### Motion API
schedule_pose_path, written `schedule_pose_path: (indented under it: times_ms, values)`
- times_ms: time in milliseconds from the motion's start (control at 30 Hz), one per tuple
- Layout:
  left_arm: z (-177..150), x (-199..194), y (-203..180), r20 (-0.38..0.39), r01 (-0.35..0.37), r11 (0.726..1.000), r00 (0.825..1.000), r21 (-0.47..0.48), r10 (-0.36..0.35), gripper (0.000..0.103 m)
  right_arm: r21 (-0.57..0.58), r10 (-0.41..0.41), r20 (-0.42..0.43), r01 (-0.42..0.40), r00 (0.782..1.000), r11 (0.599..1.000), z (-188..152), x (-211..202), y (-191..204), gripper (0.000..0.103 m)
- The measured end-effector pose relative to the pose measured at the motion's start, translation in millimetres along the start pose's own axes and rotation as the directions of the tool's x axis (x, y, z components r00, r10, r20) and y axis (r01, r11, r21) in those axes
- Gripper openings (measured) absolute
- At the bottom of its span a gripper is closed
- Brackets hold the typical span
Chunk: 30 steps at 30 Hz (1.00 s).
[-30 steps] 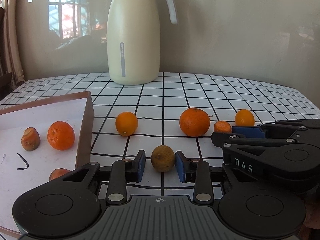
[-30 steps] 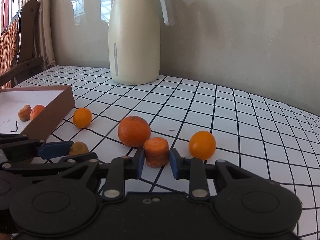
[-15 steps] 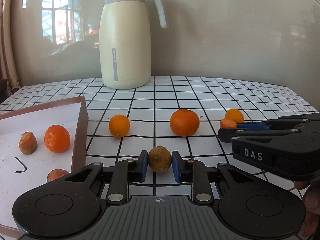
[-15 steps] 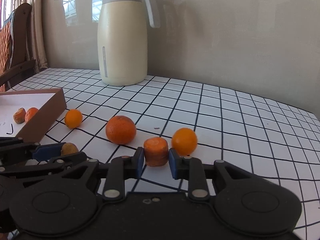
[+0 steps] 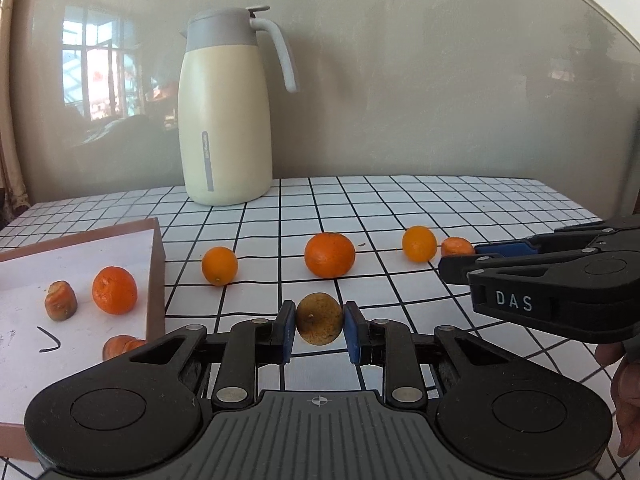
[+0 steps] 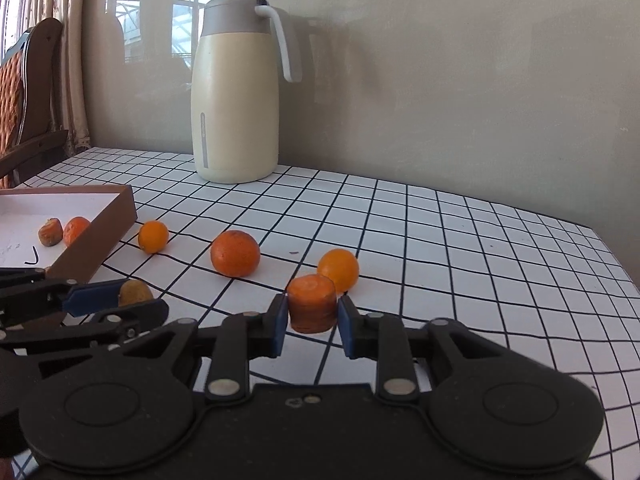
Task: Organize fruits
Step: 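Carry the kiwi and carrot piece over the brown box with both grippers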
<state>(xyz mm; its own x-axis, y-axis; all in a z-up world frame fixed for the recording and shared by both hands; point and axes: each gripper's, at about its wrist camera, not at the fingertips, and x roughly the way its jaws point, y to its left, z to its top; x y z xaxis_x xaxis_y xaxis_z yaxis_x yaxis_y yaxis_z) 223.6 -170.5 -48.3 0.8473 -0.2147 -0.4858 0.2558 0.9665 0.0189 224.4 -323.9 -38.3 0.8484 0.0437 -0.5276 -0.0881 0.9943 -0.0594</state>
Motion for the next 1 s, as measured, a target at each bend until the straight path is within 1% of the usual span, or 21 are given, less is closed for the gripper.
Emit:
schedule_pose_path:
  times_ms: [400, 600, 800, 1000]
  values:
    - [1, -44, 6, 0.064, 0.015, 1.0, 0.998, 0.015, -0.016, 0.026, 0.014, -0.013, 0.053, 0.013, 0.998, 1.0, -13, -46, 11, 0.018]
    - [-6, -65, 13, 0.075, 0.011, 1.0, 0.997, 0.003, -0.011, 0.026, 0.034, 0.006, 0.071, -0.009, 0.997, 0.999, -13, -62, 19, 0.018]
    - [-10, -85, 29, 0.099, -0.022, 1.0, 0.995, 0.006, 0.022, 0.026, 0.013, 0.046, 0.112, -0.048, 0.993, 0.999, -8, -74, 38, 0.018]
    - [-8, -95, 51, 0.113, -0.06, 0.998, 0.992, -0.014, 0.061, 0.026, -0.001, 0.075, 0.144, -0.075, 0.987, 0.997, 2, -77, 55, 0.018]
